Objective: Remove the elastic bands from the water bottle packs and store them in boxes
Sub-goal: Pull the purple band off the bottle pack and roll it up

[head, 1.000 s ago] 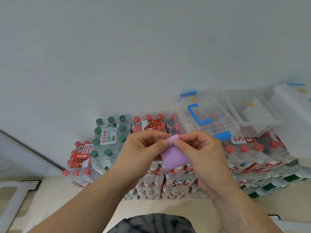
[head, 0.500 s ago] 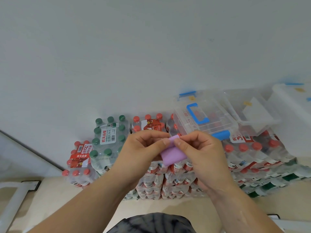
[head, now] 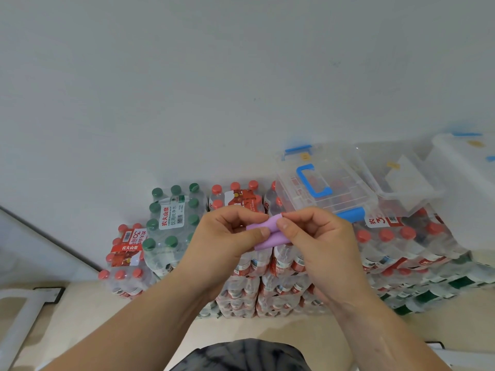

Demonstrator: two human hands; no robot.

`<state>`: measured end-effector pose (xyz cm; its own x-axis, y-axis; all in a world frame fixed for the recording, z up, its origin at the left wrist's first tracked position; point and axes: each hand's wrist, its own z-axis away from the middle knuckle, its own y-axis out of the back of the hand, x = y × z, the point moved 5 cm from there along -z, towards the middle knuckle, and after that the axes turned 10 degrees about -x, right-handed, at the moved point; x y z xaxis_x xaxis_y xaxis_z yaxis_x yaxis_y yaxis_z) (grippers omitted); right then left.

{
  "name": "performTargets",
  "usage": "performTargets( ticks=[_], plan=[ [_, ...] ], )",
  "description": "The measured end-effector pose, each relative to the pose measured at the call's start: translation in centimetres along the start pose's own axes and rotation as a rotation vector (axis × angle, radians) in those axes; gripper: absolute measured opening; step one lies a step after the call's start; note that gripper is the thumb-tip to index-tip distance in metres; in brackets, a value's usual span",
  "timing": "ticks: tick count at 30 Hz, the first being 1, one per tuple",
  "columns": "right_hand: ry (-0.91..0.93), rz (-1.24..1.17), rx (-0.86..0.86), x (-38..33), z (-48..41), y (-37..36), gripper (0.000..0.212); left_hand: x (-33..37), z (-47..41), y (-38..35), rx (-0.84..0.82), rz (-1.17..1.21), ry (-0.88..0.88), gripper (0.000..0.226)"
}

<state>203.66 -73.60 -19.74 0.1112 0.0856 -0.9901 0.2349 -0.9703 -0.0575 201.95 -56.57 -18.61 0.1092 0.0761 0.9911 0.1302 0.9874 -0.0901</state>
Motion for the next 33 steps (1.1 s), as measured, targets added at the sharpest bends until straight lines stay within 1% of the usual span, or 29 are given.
performTargets(
  ticks=[3,6,7,9,12,16,19,20,23,26,28,30,33],
  plan=[
    [0.015,0.017,-0.006,-0.2,0.1,0.1,0.016,-0.2,-0.1,0.0,-0.016,0.102,0.028,0.008],
    [0.027,0.032,-0.015,0.0,0.1,0.3,0.018,-0.4,-0.2,-0.3,-0.03,0.107,0.056,0.012],
    [0.022,0.033,-0.016,-0.2,0.1,0.3,0.016,-0.4,-0.3,-0.3,-0.034,0.097,0.054,0.013],
    [0.017,-0.005,-0.028,-0.4,0.3,0.3,0.005,-0.5,-0.5,-0.4,-0.029,0.089,0.034,0.012],
    [0.001,-0.032,-0.032,-0.3,0.4,0.4,0.021,-0.4,-0.7,-0.8,-0.02,0.098,-0.005,0.016],
    [-0.02,-0.025,-0.008,0.3,0.3,0.7,0.014,-0.8,-1.1,-0.9,-0.002,0.042,0.008,0.014],
    [-0.044,-0.006,0.009,0.8,0.0,0.8,0.007,-0.9,-1.5,-0.5,-0.022,0.101,0.044,0.015],
    [-0.044,0.01,0.018,0.9,-0.2,0.8,0.01,-1.0,-1.6,-0.3,-0.035,0.11,0.063,0.018],
    [-0.061,0.033,0.048,1.3,-0.8,0.3,0.017,-1.2,-2.4,0.4,-0.111,0.071,0.106,0.023],
    [-0.068,-0.034,0.117,1.9,-1.5,-0.4,0.023,-1.5,-3.4,1.4,-0.191,0.034,0.12,0.021],
    [-0.069,-0.056,0.166,2.1,-2.1,-1.1,0.028,-1.4,-4.1,2.3,-0.237,-0.056,0.094,0.02],
    [-0.072,-0.026,0.18,2.0,-2.9,-2.1,0.029,-1.2,-5.1,3.3,-0.292,-0.169,0.067,0.022],
    [-0.073,-0.013,0.195,1.8,-4.5,-3.9,0.028,-0.9,-6.5,5.1,-0.331,-0.219,0.051,0.021]
  ],
)
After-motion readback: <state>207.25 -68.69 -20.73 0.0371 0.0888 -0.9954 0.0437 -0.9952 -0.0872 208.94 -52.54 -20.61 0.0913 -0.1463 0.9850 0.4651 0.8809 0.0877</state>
